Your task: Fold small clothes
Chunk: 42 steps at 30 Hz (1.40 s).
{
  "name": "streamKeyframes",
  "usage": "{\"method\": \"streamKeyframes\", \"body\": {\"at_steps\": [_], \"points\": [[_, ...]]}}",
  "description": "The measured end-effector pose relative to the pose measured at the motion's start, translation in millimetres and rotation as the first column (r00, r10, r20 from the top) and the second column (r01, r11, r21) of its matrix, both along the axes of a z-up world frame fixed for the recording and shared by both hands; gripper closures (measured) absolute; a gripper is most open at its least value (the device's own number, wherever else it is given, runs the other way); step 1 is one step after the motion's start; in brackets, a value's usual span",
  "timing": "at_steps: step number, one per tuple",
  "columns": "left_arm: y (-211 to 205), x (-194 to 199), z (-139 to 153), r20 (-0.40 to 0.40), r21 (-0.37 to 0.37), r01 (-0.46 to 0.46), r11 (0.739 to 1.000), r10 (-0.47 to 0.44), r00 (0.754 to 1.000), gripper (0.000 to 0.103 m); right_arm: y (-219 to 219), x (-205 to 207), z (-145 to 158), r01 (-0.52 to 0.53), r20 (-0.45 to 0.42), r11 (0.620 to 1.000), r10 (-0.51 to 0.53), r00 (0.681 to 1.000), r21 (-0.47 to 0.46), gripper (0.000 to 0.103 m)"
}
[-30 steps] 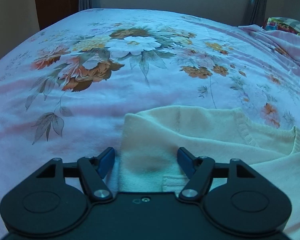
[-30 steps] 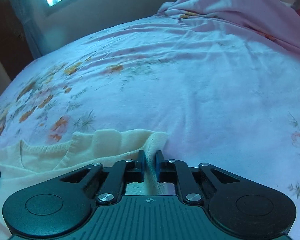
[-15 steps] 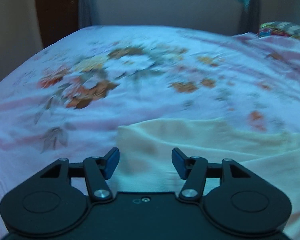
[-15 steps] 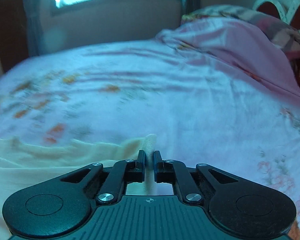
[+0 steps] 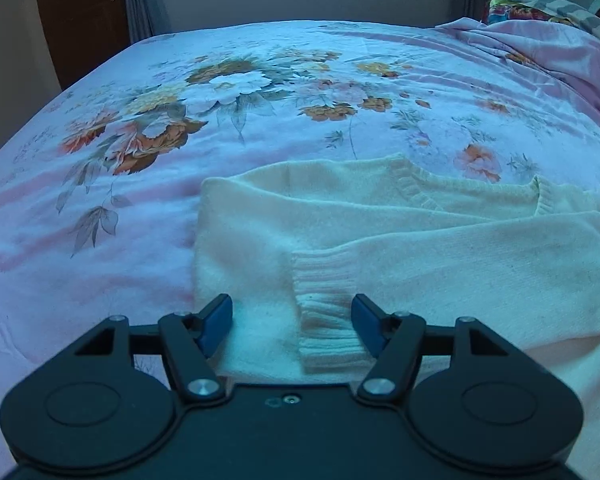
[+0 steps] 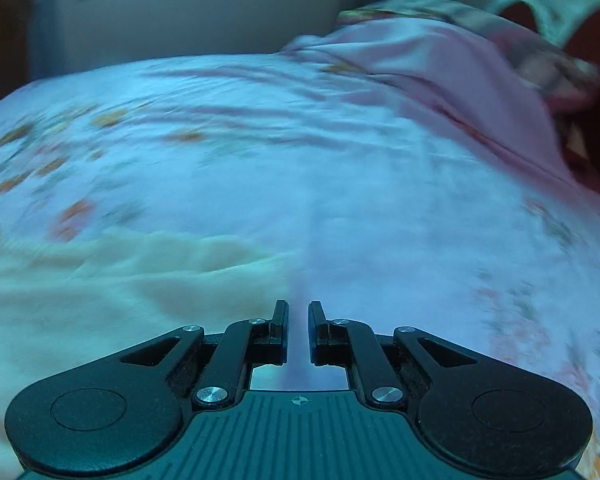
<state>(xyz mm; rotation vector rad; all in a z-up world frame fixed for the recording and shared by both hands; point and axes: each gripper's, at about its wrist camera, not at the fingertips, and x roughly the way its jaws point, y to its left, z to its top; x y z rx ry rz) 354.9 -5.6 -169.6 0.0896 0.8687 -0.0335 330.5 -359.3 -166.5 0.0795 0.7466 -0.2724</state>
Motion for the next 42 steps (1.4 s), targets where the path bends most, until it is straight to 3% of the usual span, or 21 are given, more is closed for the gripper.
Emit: {"method": "streamKeyframes", "body": {"at_steps": [2,4,6,8,10,11,13,16,17,19,22,27,28,29,30,32,36,42], "points": [[0,-1,3,-0.002,-0.009,-0.006,1.000,0.006,1.000,0.041,-12,-5,8,0.033,0.021,0.999,-0.033,0.999,0.038,0.096],[-1,-4,8,0.015,-0.040,0.005,0.999,-0.004,1.000,0.041,-13,-14,15,-0.050,0.053,0.991,0.044,0.998,0.126,0.096],[-5,-5,5,0.004,-0.040,0.009,0.999,-0.009,1.000,0.041,4,-29,18,-0.141,0.079,0.980,0.131,0.988,0.138,0.096],[-6,-6,-4,-0.001,-0.023,0.013,1.000,-0.013,1.000,0.035,23,-35,6,-0.200,0.037,0.972,0.197,0.980,0.120,0.096],[-6,-6,-9,0.002,0.001,0.024,1.000,-0.024,1.000,0.030,33,-39,-21,-0.242,-0.054,0.970,0.244,0.968,0.032,0.096],[-4,-5,-7,-0.008,-0.005,0.019,1.000,-0.019,1.000,0.030,33,-43,-26,-0.253,-0.048,0.967,0.253,0.966,0.001,0.096],[-2,-8,4,-0.020,-0.026,-0.006,1.000,0.006,1.000,0.040,35,-39,-15,-0.206,-0.072,0.979,0.204,0.976,-0.008,0.096],[-2,-27,15,-0.003,-0.054,0.026,0.998,-0.026,1.000,0.040,50,-58,8,-0.284,0.022,0.959,0.283,0.959,0.022,0.096],[-3,-32,13,-0.005,-0.047,0.038,0.998,-0.038,0.999,0.039,58,-64,5,-0.312,0.009,0.950,0.312,0.950,-0.006,0.096],[-5,-36,0,-0.045,-0.005,0.034,0.999,-0.034,0.998,0.037,65,-61,-17,-0.321,-0.102,0.947,0.317,0.943,-0.029,0.096],[2,-49,5,-0.051,-0.036,0.001,0.999,-0.003,0.999,0.040,58,-70,-6,-0.263,-0.053,0.962,0.267,0.962,0.071,0.096],[4,-88,18,-0.045,-0.033,0.033,0.999,-0.034,0.998,0.039,65,-115,19,-0.288,0.007,0.940,0.292,0.956,0.182,0.095],[4,-96,17,-0.049,-0.033,0.038,0.999,-0.040,0.998,0.039,69,-126,20,-0.295,0.003,0.938,0.300,0.954,0.181,0.093],[4,-105,15,-0.057,-0.028,0.040,0.999,-0.041,0.998,0.039,73,-137,19,-0.307,-0.002,0.935,0.312,0.950,0.178,0.084],[4,-114,12,-0.067,-0.028,0.039,0.999,-0.041,0.997,0.039,76,-148,19,-0.318,-0.004,0.932,0.324,0.946,0.176,0.068],[5,-132,8,-0.077,-0.035,0.043,0.998,-0.045,0.996,0.038,84,-174,17,-0.328,0.008,0.927,0.332,0.943,0.183,0.050],[3,-164,5,-0.070,-0.020,0.061,0.998,-0.063,0.996,0.036,99,-207,-8,-0.347,-0.074,0.926,0.360,0.930,0.147,0.050],[13,-205,10,-0.074,-0.037,0.070,0.997,-0.072,0.995,0.036,90,-257,0,-0.333,-0.036,0.922,0.346,0.937,0.196,0.050]]}}
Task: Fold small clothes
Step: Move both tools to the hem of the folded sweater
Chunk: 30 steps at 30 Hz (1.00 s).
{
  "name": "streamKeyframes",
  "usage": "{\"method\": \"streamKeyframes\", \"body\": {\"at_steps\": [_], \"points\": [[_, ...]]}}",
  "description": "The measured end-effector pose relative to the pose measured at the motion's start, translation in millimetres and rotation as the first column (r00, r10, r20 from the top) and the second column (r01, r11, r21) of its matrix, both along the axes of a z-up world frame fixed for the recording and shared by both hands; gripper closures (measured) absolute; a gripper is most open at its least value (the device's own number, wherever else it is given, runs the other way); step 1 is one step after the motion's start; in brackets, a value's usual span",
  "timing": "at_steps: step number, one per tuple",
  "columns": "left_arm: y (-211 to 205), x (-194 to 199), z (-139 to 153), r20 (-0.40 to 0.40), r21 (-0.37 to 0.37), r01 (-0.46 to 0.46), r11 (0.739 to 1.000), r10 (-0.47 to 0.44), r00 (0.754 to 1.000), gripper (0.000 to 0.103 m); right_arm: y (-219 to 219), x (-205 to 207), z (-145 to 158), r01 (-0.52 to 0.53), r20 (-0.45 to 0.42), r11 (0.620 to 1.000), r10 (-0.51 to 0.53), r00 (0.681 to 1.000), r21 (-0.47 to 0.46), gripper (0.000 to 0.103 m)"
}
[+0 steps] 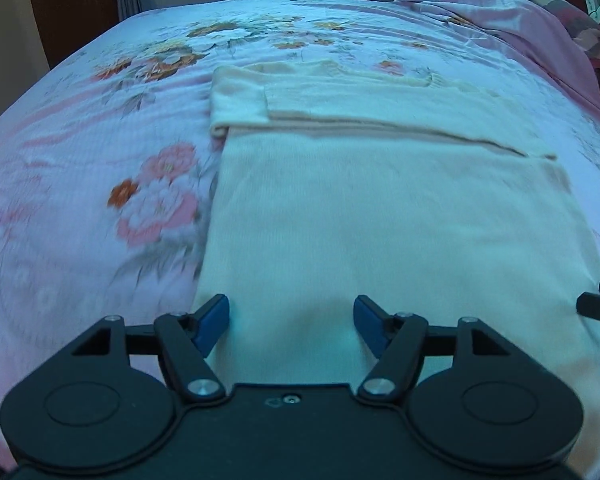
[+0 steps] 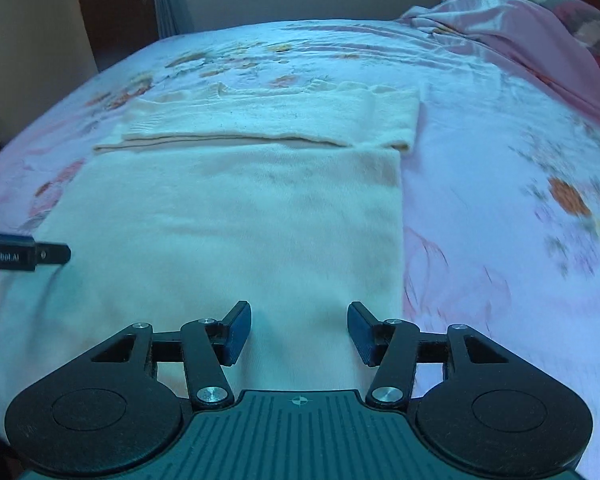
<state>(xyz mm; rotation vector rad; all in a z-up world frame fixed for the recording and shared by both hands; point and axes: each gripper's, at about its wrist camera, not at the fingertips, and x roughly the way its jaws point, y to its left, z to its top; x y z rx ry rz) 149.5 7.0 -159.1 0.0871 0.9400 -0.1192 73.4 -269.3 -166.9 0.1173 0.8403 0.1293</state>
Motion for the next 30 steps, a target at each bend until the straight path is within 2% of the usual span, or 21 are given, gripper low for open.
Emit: {"method": "streamKeyframes", "body": {"at_steps": [11,17,24,30], "points": [[13,-60,1,0.020,0.015,0.023,1.000,-0.023,1.000,0.035,-19,-74,2,0.065,0.008,0.997,-0.065,0.998,0.036,0.050],[27,-85,7,0.023,-0.031,-0.001,1.000,0.002,1.000,0.036,-23,-94,2,0.090,-0.008,0.994,-0.089,0.996,0.057,0.050],[53,-103,-1,-0.023,-0.040,-0.047,0.998,0.046,0.999,0.042,-33,-115,-9,0.123,-0.057,0.986,-0.117,0.992,0.115,0.050],[70,-113,-8,-0.065,-0.076,-0.077,0.994,0.072,0.995,0.045,-34,-119,-10,0.104,-0.089,0.980,-0.090,0.992,0.170,0.050]]}}
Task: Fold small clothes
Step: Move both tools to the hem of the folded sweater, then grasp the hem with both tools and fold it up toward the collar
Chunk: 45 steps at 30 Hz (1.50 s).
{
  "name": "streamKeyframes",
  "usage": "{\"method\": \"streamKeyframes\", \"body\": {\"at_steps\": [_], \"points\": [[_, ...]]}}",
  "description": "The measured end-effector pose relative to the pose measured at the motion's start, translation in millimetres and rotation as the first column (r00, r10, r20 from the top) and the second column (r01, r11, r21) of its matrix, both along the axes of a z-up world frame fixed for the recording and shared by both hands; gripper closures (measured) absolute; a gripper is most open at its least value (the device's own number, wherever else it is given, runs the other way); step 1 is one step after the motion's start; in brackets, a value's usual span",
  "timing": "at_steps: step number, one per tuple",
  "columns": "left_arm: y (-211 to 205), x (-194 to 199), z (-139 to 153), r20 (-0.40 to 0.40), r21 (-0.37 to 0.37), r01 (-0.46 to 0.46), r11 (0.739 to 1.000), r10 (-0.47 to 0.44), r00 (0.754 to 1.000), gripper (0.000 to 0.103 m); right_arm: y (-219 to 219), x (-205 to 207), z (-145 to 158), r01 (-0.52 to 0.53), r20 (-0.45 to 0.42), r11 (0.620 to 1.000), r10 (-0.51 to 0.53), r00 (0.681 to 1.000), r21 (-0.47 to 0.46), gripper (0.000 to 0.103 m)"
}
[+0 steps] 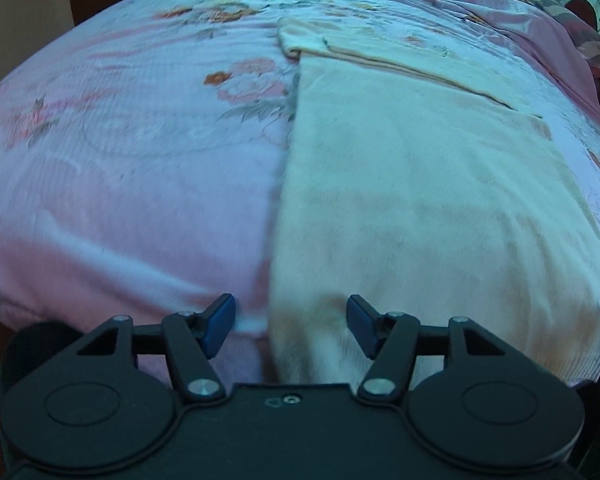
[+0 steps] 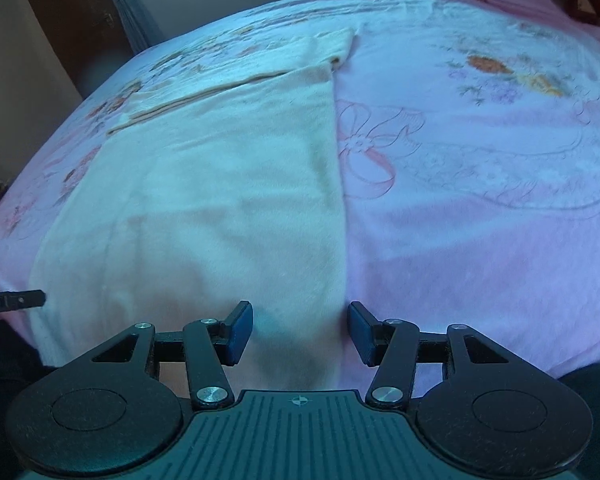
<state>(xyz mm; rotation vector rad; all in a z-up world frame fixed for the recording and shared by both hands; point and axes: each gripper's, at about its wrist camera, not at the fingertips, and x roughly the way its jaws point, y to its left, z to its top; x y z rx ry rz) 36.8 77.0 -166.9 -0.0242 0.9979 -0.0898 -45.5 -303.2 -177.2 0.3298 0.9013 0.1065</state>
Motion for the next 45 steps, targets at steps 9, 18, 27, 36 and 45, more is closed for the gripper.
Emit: {"method": "streamKeyframes", "body": {"at_steps": [9,18,27,36,45], "points": [[8,-9,-14,-0.051,-0.106,0.007,0.994,-0.013,0.999,0.060,3,-2,-6,-0.031,-0.028,0.998,0.033,0.999,0.047,0.050],[9,-9,-24,-0.106,-0.171,0.017,0.985,-0.035,0.994,0.075,5,-4,-12,-0.056,-0.070,0.995,0.061,0.996,0.083,0.078],[-7,-7,6,0.014,-0.228,0.114,0.967,-0.113,0.993,0.097,5,-6,6,-0.075,-0.001,0.986,0.076,0.997,0.146,0.097],[-26,55,54,0.153,-0.284,0.132,0.950,-0.091,0.984,0.097,-6,40,57,-0.048,0.135,0.974,0.019,0.991,0.219,0.097],[-28,161,48,0.087,-0.279,-0.030,0.960,0.056,0.995,0.080,-38,147,48,0.124,0.089,0.962,-0.149,0.985,0.242,0.097]]}}
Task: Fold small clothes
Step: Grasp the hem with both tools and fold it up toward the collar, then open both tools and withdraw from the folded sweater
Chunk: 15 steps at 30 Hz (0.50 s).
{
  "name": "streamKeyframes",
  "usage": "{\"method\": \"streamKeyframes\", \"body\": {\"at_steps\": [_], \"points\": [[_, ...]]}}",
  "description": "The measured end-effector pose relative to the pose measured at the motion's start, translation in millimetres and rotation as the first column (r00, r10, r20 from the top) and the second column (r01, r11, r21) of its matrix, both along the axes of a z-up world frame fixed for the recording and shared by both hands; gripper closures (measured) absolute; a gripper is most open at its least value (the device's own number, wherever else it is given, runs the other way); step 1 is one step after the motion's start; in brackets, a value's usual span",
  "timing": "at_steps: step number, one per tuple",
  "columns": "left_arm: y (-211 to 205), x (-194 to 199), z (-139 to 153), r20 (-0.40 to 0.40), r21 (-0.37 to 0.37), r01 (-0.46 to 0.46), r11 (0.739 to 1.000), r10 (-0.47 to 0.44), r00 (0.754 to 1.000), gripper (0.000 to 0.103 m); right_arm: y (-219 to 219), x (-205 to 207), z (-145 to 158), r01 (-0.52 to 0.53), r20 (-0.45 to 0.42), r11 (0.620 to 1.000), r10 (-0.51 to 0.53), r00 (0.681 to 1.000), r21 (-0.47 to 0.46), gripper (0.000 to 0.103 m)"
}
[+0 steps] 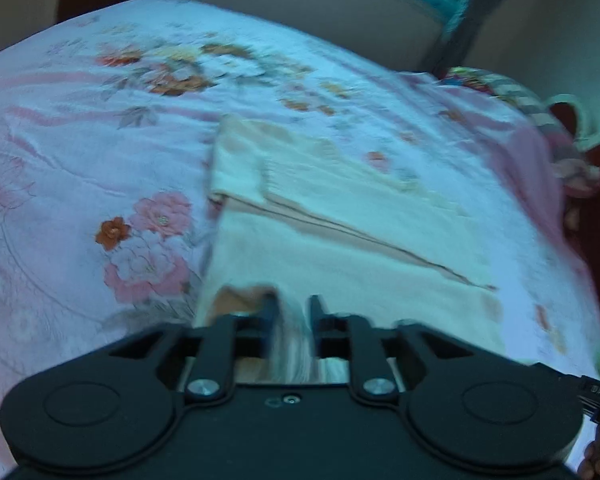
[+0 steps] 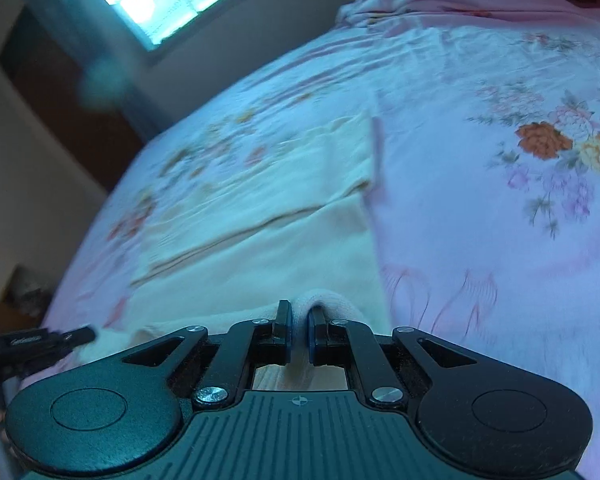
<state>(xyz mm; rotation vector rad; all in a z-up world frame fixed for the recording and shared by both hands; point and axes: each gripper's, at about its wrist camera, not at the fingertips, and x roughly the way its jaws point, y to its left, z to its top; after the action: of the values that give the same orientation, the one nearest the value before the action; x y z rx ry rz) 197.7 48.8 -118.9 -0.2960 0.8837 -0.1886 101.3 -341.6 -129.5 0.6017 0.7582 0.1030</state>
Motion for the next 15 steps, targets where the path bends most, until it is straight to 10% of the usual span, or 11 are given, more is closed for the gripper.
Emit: {"method": "streamKeyframes", "body": {"at_steps": [4,9,15], "points": [[6,16,-3,-0.019,0.031,-0.004,1.000,0.004,1.000,0.080,-7,26,-9,-0.022,-0.046,0.999,0.020,0.999,-0.026,0.092],[12,21,-1,0.002,0.133,0.043,0.990,-0.044,0.999,0.078,-20,38,-9,0.015,-0.021,0.999,-0.014,1.000,0.038,0.034],[27,14,-1,-0.009,0.260,0.084,0.962,-0.084,0.996,0.078,-18,53,4,-0.030,0.001,0.999,0.030,1.000,-0.044,0.035]]}}
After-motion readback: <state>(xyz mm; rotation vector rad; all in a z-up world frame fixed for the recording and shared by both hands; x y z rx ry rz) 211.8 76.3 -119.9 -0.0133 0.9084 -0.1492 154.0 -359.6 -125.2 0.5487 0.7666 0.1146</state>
